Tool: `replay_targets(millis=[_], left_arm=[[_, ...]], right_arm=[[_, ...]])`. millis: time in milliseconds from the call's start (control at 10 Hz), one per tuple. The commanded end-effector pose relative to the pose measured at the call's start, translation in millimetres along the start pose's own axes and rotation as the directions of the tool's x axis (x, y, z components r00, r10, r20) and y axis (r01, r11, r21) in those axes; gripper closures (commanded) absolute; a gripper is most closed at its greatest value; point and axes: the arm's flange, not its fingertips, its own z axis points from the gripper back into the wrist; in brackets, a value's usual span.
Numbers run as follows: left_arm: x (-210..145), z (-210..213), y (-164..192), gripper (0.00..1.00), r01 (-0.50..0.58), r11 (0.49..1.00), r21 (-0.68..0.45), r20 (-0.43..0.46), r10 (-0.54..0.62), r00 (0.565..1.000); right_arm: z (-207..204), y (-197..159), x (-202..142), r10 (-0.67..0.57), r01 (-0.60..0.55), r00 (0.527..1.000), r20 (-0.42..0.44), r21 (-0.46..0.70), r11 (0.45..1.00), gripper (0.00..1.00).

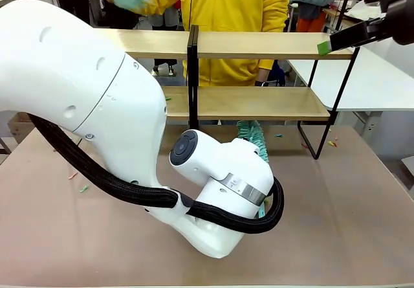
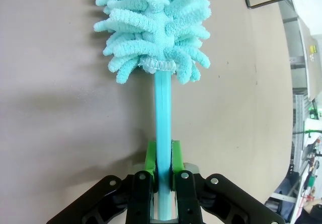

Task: Clean the shelves.
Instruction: Clean another randomly selected level of the Shelf with the Duster.

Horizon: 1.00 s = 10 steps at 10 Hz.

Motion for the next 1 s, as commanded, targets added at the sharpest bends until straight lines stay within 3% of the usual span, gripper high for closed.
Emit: replay_targets(millis=[0, 500, 900], left_arm=[[3.9, 2.4, 6.1, 0.87, 0.01, 1.0, 0.016, 0.015, -0.01, 1.0], [1.4, 0.1, 1.0, 0.87, -0.001, 1.0, 0.002, 0.003, 0.001, 1.0], [39.0, 22.5, -24.0, 0.87, -0.001, 1.0, 0.004, -0.035, 0.001, 0.999]], right_arm=[[-0.1, -1.1, 1.1, 0.0, 0.0, 1.0, 0.001, 0.001, 1.0, 0.0], [-0.1, -1.1, 1.1, 0.0, 0.0, 1.0, 0.001, 0.001, 1.0, 0.0], [-0.1, -1.1, 1.1, 0.0, 0.0, 1.0, 0.001, 0.001, 1.0, 0.0]])
